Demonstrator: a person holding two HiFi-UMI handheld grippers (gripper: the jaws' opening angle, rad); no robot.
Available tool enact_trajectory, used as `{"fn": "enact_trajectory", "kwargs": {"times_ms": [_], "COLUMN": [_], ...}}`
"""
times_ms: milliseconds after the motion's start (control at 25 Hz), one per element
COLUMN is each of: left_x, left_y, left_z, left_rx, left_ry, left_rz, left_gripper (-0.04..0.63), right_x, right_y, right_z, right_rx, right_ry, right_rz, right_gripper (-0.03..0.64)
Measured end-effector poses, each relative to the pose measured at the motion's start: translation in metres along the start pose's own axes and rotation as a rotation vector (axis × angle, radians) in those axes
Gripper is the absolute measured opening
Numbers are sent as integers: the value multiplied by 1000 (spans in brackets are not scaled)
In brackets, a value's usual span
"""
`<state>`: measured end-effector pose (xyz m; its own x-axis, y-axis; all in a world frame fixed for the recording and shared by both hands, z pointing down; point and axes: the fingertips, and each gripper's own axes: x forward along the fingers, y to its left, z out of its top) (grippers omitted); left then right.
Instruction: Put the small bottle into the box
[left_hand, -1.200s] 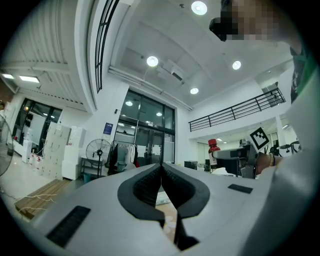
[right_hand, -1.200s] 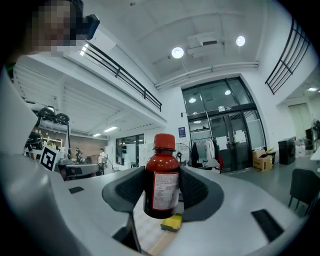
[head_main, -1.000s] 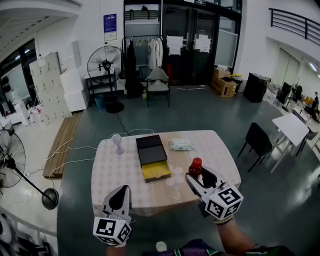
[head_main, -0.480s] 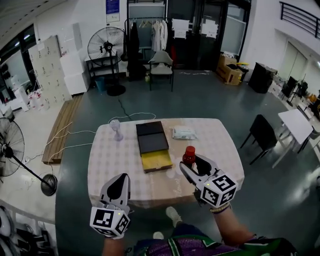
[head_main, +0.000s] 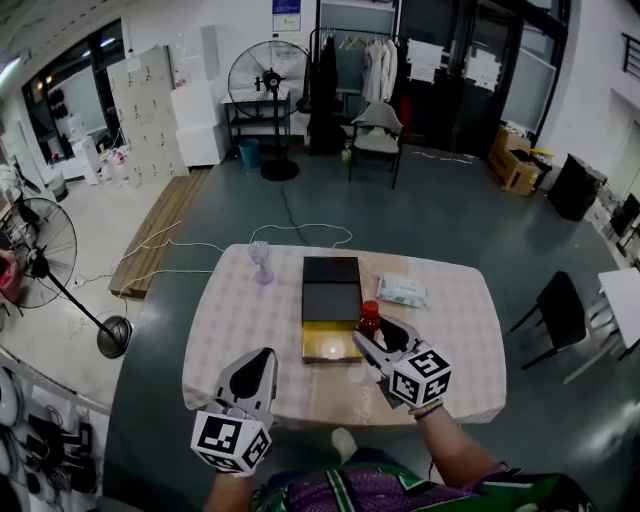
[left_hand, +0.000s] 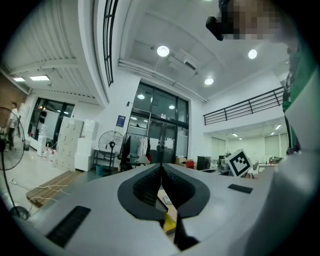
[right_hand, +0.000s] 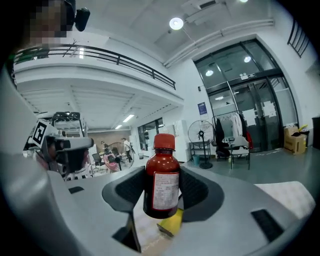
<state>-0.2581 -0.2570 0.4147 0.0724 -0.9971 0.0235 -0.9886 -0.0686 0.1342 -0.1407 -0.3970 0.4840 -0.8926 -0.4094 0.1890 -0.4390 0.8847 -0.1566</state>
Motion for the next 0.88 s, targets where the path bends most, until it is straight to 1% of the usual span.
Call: {"fn": "enact_trajectory", "kwargs": {"times_ms": [160, 360, 560, 720, 880], "left_x": [23, 40, 52, 59, 63], "left_y": [9, 15, 16, 14, 14], "left_z": [-7, -18, -27, -35, -42], "left_rx": [-4, -13, -20, -21, -26], "left_ry": [27, 45, 58, 67, 85], "left_rz": [58, 118, 180, 207, 240], "left_gripper": [23, 24, 23, 23, 24], "right_x": [34, 61, 83, 97, 112], "right_y": [-25, -47, -72, -84, -86], "right_z": [-28, -68, -104, -133, -162], "right_rx": [-17, -37, -13, -30, -42], "right_ry": [81, 193, 292, 378, 458], "right_rz": [47, 89, 127, 156, 186], "right_gripper": [217, 219, 217, 216, 218]}}
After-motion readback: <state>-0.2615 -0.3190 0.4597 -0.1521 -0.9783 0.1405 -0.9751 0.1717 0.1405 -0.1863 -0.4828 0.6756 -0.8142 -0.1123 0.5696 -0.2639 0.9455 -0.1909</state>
